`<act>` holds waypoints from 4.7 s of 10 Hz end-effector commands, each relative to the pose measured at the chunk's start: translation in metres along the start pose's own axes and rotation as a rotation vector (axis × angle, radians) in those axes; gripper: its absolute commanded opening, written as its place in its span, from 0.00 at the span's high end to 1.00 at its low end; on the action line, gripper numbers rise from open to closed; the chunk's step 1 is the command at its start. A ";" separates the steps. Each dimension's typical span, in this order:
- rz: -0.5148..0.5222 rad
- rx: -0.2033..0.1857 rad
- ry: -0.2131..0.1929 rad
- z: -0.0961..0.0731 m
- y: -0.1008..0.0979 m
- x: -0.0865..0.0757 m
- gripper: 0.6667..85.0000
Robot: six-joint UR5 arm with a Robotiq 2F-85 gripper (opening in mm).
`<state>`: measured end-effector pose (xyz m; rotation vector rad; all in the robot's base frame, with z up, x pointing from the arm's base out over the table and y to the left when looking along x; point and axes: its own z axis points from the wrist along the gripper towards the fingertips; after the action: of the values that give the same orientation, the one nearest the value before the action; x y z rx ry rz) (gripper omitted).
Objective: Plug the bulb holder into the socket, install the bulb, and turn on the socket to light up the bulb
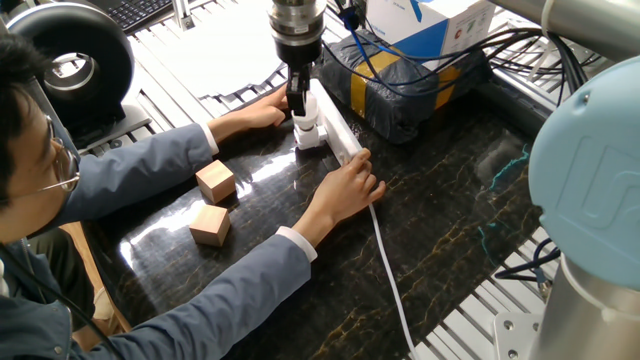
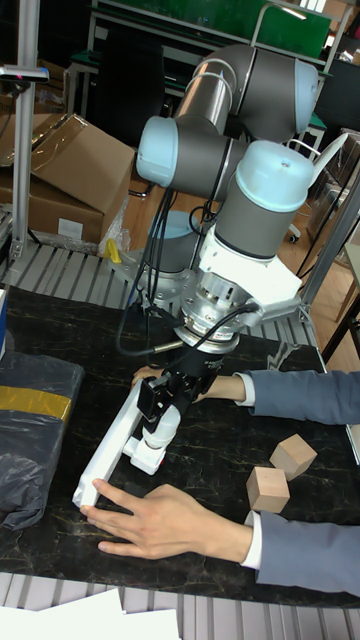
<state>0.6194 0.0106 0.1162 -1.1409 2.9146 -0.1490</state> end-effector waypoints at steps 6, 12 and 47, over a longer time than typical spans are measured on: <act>-0.427 0.042 -0.075 -0.003 -0.005 -0.022 0.26; -0.690 -0.054 -0.048 0.002 0.013 0.002 0.26; -0.079 -0.139 0.023 -0.004 0.016 0.006 0.85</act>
<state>0.6045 0.0148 0.1183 -1.4570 2.8687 0.0136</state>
